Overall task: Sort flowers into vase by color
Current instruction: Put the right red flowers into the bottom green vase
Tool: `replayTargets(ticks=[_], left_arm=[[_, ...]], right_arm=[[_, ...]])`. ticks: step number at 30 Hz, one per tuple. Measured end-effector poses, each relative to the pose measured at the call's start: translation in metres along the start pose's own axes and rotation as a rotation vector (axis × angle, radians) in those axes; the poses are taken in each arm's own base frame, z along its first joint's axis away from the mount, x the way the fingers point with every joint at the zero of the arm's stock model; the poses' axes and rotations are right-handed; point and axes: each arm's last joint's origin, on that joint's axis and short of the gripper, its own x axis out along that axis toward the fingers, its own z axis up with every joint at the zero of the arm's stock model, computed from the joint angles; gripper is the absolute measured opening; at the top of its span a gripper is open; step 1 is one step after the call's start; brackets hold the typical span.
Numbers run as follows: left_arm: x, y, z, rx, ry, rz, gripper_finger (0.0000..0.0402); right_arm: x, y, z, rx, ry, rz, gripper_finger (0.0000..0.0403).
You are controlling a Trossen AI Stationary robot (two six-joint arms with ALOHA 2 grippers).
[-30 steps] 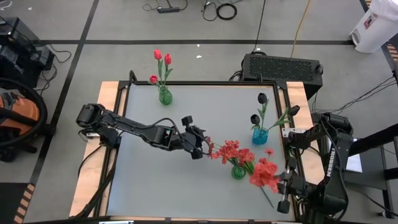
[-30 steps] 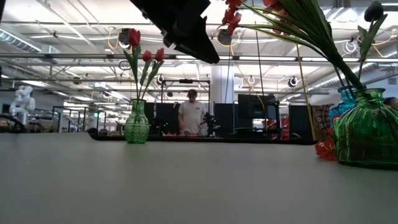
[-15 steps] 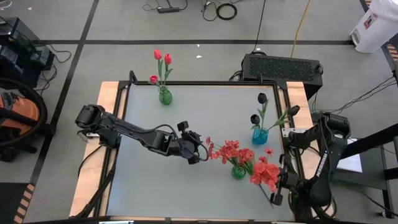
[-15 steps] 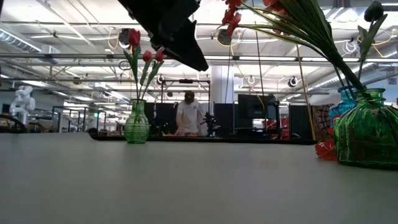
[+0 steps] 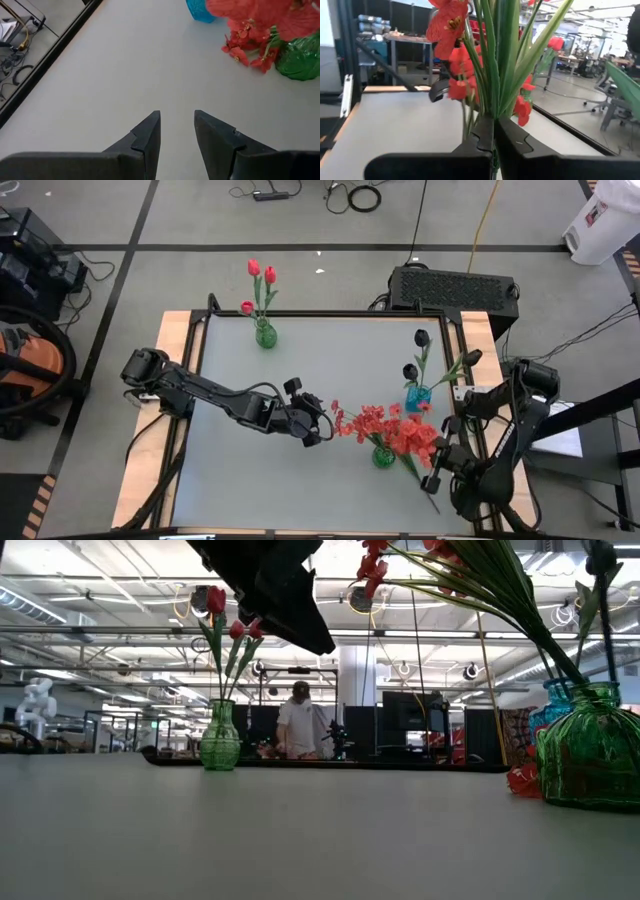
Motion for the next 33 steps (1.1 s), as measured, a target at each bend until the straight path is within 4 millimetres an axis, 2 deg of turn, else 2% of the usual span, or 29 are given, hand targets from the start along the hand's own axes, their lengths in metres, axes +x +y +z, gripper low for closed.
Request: replayTargets(ticks=[10, 21, 33], left_arm=[[0.000, 0.000, 0.001, -0.006, -0.010, -0.003, 0.0128], [0.000, 0.000, 0.001, -0.005, -0.009, -0.003, 0.0128], [0.000, 0.000, 0.001, -0.005, -0.009, -0.003, 0.0128]], right_arm=[[0.012, -0.008, 0.011, 0.078, 0.002, -0.052, 0.0000], [0.013, 0.004, 0.035, 0.136, 0.001, -0.055, 0.0000], [0.015, 0.012, 0.034, 0.144, 0.001, -0.060, 0.0000]])
